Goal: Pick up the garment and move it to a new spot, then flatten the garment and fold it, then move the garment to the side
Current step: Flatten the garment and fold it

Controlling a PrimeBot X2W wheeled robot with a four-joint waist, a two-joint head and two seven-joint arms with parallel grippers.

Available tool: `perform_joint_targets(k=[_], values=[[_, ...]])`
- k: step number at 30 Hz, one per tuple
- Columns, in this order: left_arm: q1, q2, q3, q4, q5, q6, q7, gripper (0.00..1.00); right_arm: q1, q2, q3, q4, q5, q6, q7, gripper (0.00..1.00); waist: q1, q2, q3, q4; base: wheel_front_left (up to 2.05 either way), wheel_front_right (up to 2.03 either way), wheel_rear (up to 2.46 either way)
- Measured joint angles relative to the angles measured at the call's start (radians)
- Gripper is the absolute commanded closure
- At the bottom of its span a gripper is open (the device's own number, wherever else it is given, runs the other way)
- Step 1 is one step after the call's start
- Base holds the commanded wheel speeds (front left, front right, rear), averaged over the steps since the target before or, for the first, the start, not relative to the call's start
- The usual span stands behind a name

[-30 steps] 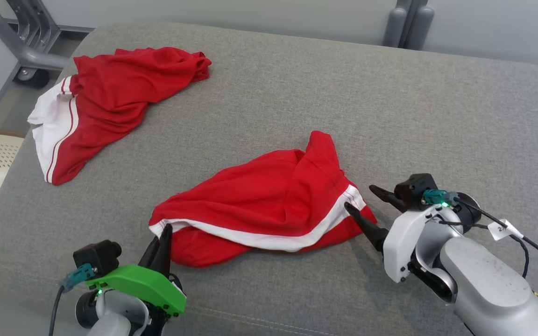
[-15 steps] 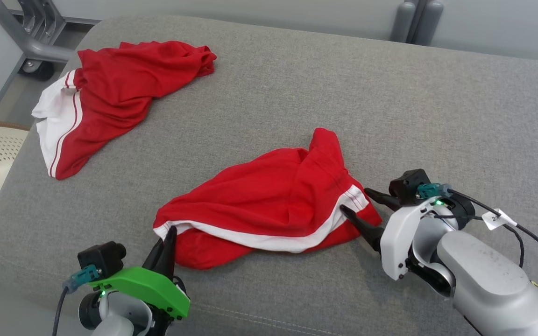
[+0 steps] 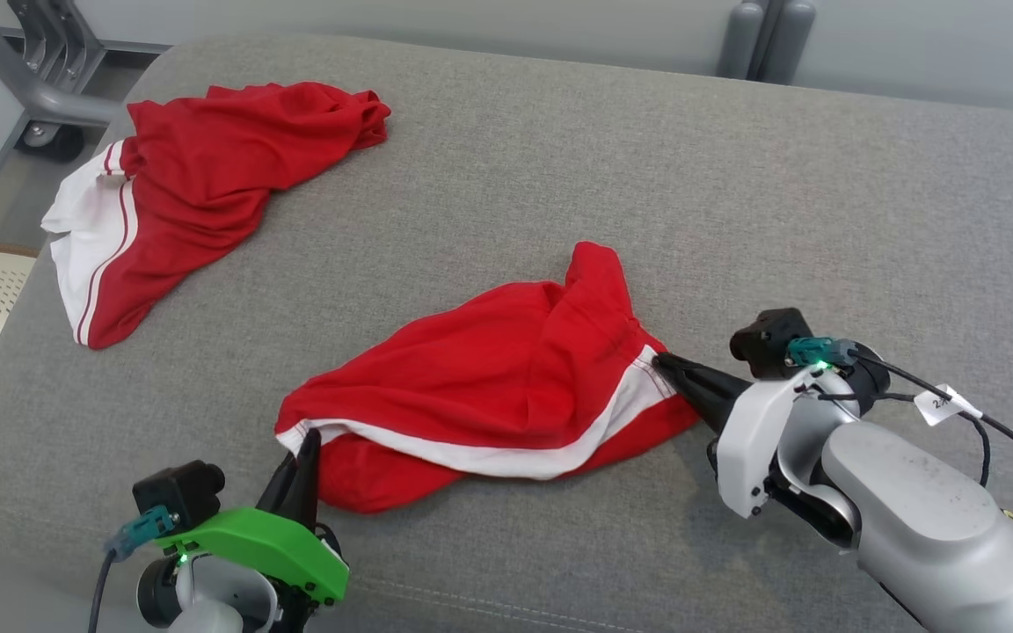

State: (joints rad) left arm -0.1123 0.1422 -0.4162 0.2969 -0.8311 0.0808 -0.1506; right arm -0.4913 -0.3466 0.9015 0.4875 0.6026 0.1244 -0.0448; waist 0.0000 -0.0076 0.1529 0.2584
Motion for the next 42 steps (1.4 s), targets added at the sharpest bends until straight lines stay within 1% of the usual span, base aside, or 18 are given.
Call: perform_joint_targets(k=[4, 8, 12, 16, 23, 28, 30, 31, 33, 37, 40, 41, 42], values=[[0.0, 0.0, 0.009, -0.025, 0.0, 0.0, -0.015, 1.0, -0.01, -0.013, -0.003, -0.024, 0.023, 0.0, -0.056, 1.0, 0.0, 0.0, -0.005, -0.015, 0.0, 0.0, 0.0], [0.0, 0.002, 0.03, -0.067, 0.0, -0.001, -0.044, 1.0, -0.011, -0.019, -0.038, -0.057, 0.063, 0.0, -0.133, 1.0, 0.0, 0.0, -0.015, -0.032, 0.0, 0.0, 0.0], [-0.001, 0.003, 0.052, -0.123, 0.0, -0.012, -0.065, 1.0, -0.012, -0.03, -0.082, -0.091, 0.077, 0.0, -0.201, 1.0, -0.0001, 0.0, -0.026, -0.053, 0.0, 0.0, 0.0], [-0.004, 0.006, 0.062, -0.18, 0.006, -0.028, -0.072, 1.0, -0.014, -0.038, -0.125, -0.126, 0.075, 0.0, -0.211, 1.0, 0.0, 0.0, -0.04, -0.078, 0.0, 0.0, 0.0], [-0.056, 0.012, 0.058, -0.262, 0.037, -0.051, -0.08, 1.0, -0.068, -0.071, -0.25, -0.218, 0.05, -0.005, -0.212, 1.0, 0.0, 0.0, -0.066, -0.132, 0.0, 0.0, 0.0], [-0.121, 0.021, 0.064, -0.347, 0.045, -0.059, -0.081, 1.0, -0.098, -0.062, -0.391, -0.361, 0.024, -0.044, -0.211, 1.0, 0.0, 0.0, -0.085, -0.18, 0.0, 0.0, 0.0], [-0.138, 0.022, 0.066, -0.372, 0.044, -0.059, -0.08, 1.0, -0.111, -0.063, -0.432, -0.398, 0.02, -0.048, -0.211, 1.0, 0.0, 0.0, -0.091, -0.2, 0.0, 0.0, 0.0], [-0.138, 0.022, 0.066, -0.372, 0.044, -0.059, -0.08, 1.0, -0.111, -0.063, -0.432, -0.398, 0.02, -0.048, -0.211, 1.0, 0.0, 0.0, -0.091, -0.2, 0.0, 0.0, 0.0], [-0.153, 0.033, 0.063, -0.375, 0.044, -0.059, -0.066, 1.0, -0.112, -0.066, -0.431, -0.402, 0.02, -0.047, -0.211, 1.0, 0.0, 0.0, -0.096, -0.221, 0.0, 0.0, 0.0], [-0.201, 0.049, 0.05, -0.328, 0.036, -0.059, 0.017, 1.0, -0.112, -0.061, -0.385, -0.353, 0.023, -0.032, -0.211, 1.0, 0.0, 0.0, -0.102, -0.263, 0.0, 0.0, 0.0], [-0.266, 0.066, 0.045, -0.263, 0.023, -0.057, 0.091, 1.0, -0.118, -0.051, -0.348, -0.271, 0.051, -0.022, -0.208, 1.0, 0.0, 0.0, -0.1, -0.29, 0.0, 0.0, 0.0], [-0.293, 0.067, 0.047, -0.235, 0.016, -0.053, 0.111, 1.0, -0.13, -0.04, -0.334, -0.235, 0.065, -0.02, -0.193, 1.0, 0.0, 0.0, -0.098, -0.298, 0.0, 0.0, 0.0], [-0.355, 0.068, 0.06, -0.172, 0.015, -0.042, 0.148, 1.0, -0.177, -0.006, -0.305, -0.155, 0.078, -0.019, -0.146, 1.0, 0.0, 0.0, -0.091, -0.312, 0.0, 0.0, 0.0]])
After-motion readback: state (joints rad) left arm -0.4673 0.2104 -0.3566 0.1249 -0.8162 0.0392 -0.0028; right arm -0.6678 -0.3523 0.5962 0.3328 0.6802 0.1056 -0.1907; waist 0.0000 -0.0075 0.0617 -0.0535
